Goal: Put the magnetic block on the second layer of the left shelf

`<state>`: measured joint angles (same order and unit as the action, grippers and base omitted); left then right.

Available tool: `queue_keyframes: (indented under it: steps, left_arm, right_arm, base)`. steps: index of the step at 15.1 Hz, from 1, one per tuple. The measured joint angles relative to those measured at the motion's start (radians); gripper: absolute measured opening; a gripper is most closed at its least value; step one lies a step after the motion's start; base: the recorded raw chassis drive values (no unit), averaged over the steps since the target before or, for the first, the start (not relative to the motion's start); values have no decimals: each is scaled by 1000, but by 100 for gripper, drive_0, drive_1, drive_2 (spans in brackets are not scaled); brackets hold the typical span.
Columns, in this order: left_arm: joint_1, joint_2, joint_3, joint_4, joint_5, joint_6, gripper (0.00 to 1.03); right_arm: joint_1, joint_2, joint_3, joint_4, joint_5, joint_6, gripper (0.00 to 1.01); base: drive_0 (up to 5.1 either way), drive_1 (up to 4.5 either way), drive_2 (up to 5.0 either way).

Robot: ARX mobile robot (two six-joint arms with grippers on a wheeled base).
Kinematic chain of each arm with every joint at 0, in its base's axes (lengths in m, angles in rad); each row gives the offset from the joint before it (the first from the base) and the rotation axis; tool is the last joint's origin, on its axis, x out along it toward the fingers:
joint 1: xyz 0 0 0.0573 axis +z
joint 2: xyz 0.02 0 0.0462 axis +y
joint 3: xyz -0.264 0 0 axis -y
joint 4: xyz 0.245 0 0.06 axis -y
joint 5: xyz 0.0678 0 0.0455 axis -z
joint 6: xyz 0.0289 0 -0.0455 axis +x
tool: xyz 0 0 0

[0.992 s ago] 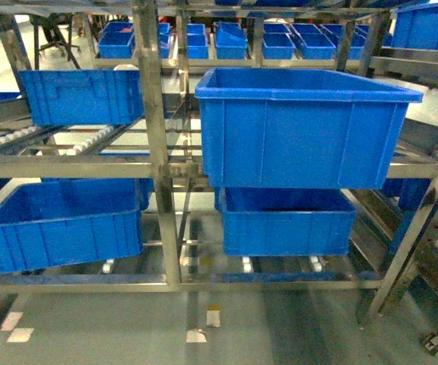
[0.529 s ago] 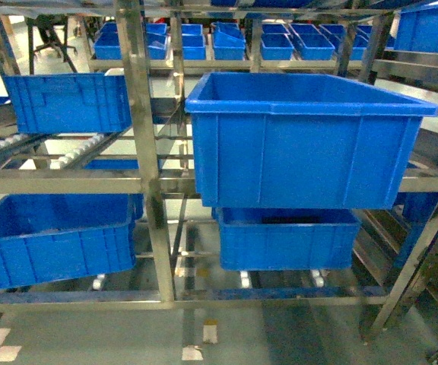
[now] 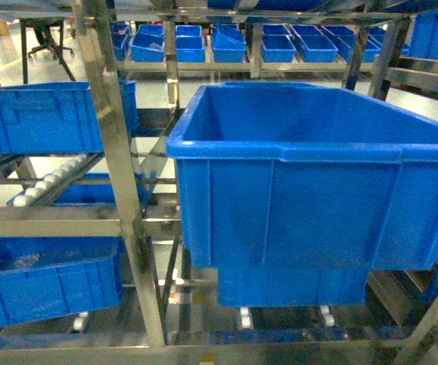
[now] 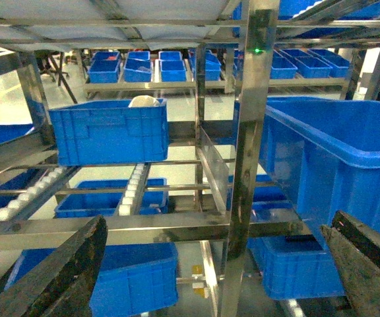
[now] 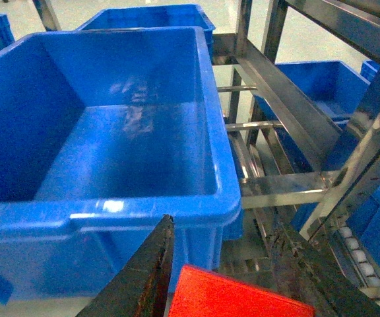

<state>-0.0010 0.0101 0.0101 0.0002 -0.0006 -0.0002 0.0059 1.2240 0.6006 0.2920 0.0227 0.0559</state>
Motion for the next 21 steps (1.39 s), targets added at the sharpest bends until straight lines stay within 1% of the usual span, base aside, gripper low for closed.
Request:
queue_keyframes:
  steps: [5, 9, 10, 11, 12, 13, 14, 15, 16, 17, 18, 19, 20, 21]
  left_arm:
    - [0, 0, 0, -5, 0, 0, 98]
    - [0, 0, 0, -4, 1, 0, 98]
    - [0, 0, 0, -3, 0, 0, 98]
    - [0, 0, 0, -3, 0, 0, 98]
    - [0, 0, 0, -4, 0, 0, 98]
    - [0, 0, 0, -3, 0, 0, 98]
    - [0, 0, 0, -3, 0, 0, 98]
    - [0, 0, 0, -4, 0, 0, 98]
    - [0, 0, 0, -3, 0, 0, 98]
    - [0, 0, 0, -3, 0, 0, 98]
    - [0, 0, 0, -3, 0, 0, 98]
    - [0, 0, 0, -4, 0, 0, 98]
    - [0, 0, 0, -4, 0, 0, 98]
    - [0, 0, 0, -3, 1, 0, 98]
  right_arm:
    - [0, 3, 0, -2, 0, 0, 39]
    - [0, 9, 1, 3, 0, 0, 39]
    - [2, 9, 0, -6, -6, 6, 39]
    - [14, 3, 4, -35, -23, 35, 39]
    - [39, 3, 11, -48, -36, 61, 39]
    - [77, 19, 32, -54, -58, 73, 39]
    - [115, 60, 65, -65, -77, 77, 39]
    - [159, 131, 106, -70, -78, 73, 39]
    - [193, 207, 150, -77, -79, 70, 39]
    - [216, 293, 202, -84, -96, 63, 39]
    - [228, 351, 244, -93, -107, 63, 39]
    - [238, 407, 283, -79, -124, 69, 39]
    - [246, 486, 341, -42, -114, 84, 39]
    - [252, 562, 393, -7, -79, 92, 39]
  base:
    - [7, 421, -406]
    - [0, 0, 0]
    - [0, 0, 0]
    - [0, 0, 0]
    - [0, 0, 0]
    - [0, 0, 0]
    - [0, 0, 0]
    - [0, 0, 0]
    - [0, 0, 0]
    - [0, 0, 0]
    - [0, 0, 0]
    - [0, 0, 0]
    - [0, 0, 0]
    - [0, 0, 0]
